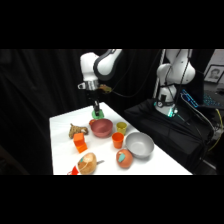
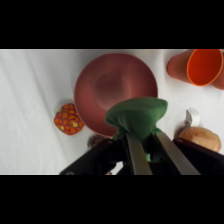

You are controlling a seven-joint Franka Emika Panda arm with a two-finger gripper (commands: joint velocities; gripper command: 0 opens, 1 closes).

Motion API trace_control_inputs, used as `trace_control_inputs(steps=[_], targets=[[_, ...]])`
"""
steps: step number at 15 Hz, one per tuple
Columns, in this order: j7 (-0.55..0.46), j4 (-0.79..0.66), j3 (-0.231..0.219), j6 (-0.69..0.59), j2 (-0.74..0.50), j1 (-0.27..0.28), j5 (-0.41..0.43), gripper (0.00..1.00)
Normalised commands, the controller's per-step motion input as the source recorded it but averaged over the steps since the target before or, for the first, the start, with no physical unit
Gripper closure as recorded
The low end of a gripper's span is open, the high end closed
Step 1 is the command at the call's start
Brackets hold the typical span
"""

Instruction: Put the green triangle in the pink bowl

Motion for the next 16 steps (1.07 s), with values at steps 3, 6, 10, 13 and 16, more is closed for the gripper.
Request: trace_control_inputs(steps=[3,6,10,13,16], targets=[[-0.16,-0.03,0.069,0.24,0.13,-0.084,0.186,0.95],[-0.14,0.0,0.094,0.21,0.13,-0.101,0.143,0.95],[-0.11,0.01,0.115,0.16,0.1,-0.102,0.117,0.89],[-0.08,0.01,0.114,0.12,0.03,-0.096,0.093,0.47],[-0.05,0.0,0.095,0.08,-0.02,-0.081,0.056,0.24]])
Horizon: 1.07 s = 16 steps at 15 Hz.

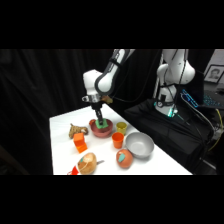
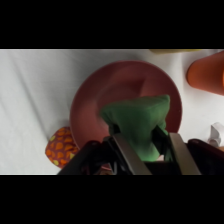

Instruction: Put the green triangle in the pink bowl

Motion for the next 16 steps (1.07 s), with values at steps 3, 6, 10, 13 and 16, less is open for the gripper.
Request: trace_control_inputs(steps=[3,6,10,13,16], targets=[[-0.02,-0.01,0.07,0.0,-0.07,-0.075,0.02,0.01],[0.03,-0.04,0.038,-0.09,-0.17,-0.062,-0.023,0.0],[0.09,-0.06,-0.005,-0.2,-0.31,-0.027,-0.092,0.0],[0.16,-0.05,-0.069,-0.26,-0.38,0.018,-0.165,0.0],[0.23,-0.01,-0.109,-0.25,-0.32,0.069,-0.239,0.0]])
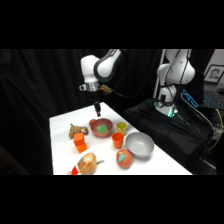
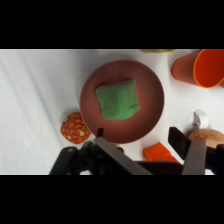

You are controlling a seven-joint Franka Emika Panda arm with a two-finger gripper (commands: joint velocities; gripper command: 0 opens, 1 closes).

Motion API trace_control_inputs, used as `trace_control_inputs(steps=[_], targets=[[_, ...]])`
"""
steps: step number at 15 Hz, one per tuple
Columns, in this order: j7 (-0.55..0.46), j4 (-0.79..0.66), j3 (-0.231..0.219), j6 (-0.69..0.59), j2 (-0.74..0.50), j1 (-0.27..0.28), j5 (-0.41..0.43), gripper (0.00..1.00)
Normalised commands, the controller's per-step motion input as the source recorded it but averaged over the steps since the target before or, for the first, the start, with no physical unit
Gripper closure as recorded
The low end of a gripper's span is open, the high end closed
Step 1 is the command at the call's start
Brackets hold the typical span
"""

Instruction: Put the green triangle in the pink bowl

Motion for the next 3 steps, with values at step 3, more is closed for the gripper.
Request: trace_control_inputs(steps=[3], targets=[[0.22,0.04,-0.102,-0.24,-0.26,0.095,-0.217,0.0]])
